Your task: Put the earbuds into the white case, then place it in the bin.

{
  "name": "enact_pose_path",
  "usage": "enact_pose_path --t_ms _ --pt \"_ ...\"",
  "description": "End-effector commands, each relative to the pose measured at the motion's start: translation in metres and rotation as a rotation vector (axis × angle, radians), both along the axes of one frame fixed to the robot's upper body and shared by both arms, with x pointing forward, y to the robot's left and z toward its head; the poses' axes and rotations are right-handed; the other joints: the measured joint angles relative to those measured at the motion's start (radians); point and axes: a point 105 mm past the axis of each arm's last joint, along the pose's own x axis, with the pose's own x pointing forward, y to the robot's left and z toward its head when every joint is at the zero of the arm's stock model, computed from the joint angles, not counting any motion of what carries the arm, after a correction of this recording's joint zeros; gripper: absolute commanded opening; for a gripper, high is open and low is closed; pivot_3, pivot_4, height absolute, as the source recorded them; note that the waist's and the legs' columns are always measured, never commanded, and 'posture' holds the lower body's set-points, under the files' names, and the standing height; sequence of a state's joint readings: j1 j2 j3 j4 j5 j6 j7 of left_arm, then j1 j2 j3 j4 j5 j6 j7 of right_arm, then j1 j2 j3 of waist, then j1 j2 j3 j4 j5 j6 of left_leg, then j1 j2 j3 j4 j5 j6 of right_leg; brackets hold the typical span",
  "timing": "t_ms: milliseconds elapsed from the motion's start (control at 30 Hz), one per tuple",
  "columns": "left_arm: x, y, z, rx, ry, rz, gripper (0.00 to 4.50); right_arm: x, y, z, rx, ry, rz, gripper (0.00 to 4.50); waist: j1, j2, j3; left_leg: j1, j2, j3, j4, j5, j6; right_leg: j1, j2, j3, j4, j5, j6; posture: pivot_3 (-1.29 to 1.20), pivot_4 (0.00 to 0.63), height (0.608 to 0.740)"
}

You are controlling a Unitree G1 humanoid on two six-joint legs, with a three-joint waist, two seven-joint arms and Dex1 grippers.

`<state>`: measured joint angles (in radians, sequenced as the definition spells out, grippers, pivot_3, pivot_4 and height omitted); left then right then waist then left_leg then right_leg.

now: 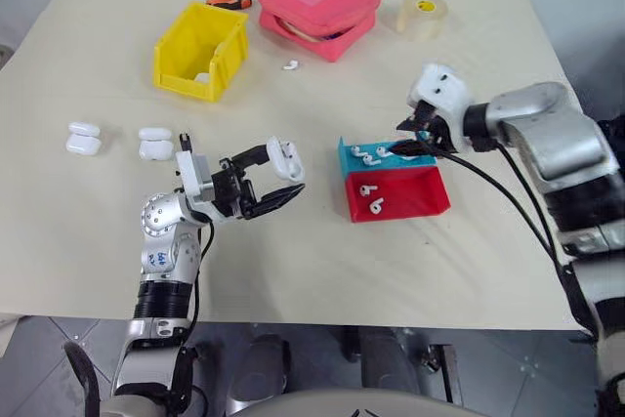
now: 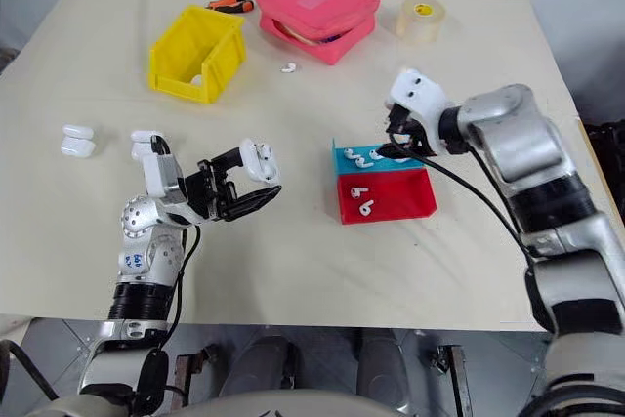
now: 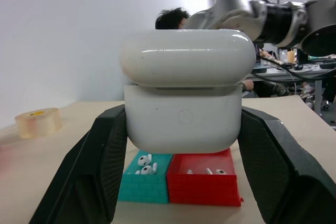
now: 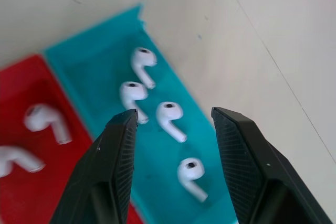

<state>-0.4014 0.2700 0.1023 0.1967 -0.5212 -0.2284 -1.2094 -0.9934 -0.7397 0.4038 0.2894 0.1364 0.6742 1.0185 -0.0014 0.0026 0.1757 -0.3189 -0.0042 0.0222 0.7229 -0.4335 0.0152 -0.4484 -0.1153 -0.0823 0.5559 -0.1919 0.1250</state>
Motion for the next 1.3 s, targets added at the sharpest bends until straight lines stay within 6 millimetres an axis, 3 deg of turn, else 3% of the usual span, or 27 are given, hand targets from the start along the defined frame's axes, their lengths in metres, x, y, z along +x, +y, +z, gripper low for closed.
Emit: enact_pose_path --t_ms 33,300,867,1300 --pt "-0.006 -0.001 0.009 -0.023 -0.039 0.001 2.78 0.012 -0.003 0.006 -0.051 0.002 -0.031 2.36 -0.003 0.0 0.0 0.0 0.0 0.0 0.0 0.0 0.0 0.0 0.0 0.0 0.0 0.0 0.0 0.0 0.15 0.74" --pt "-0.008 0.001 0.008 -0.021 -0.029 0.014 2.78 0.024 0.003 -0.002 -0.087 0.056 -0.031 2.36 -0.01 0.001 0.0 0.0 0.0 0.0 0.0 0.0 -0.001 -0.001 0.0 -0.001 0.0 0.0 0.0 0.0 0.15 0.74" --pt "-0.011 0.002 0.008 -0.019 -0.025 0.027 2.78 0.027 0.024 -0.011 -0.025 0.104 -0.01 2.36 -0.03 0.005 0.002 -0.001 0.001 -0.001 0.0 0.001 -0.002 -0.002 -0.001 -0.003 0.001 0.0 0.0 0.0 0.15 0.74" --pt "-0.012 0.004 0.008 -0.017 -0.026 0.037 2.78 0.03 0.027 -0.018 -0.029 0.098 -0.009 2.36 -0.031 0.006 0.003 -0.001 0.001 -0.001 0.0 0.001 -0.002 -0.002 -0.001 -0.004 0.001 0.0 0.0 0.0 0.15 0.74"
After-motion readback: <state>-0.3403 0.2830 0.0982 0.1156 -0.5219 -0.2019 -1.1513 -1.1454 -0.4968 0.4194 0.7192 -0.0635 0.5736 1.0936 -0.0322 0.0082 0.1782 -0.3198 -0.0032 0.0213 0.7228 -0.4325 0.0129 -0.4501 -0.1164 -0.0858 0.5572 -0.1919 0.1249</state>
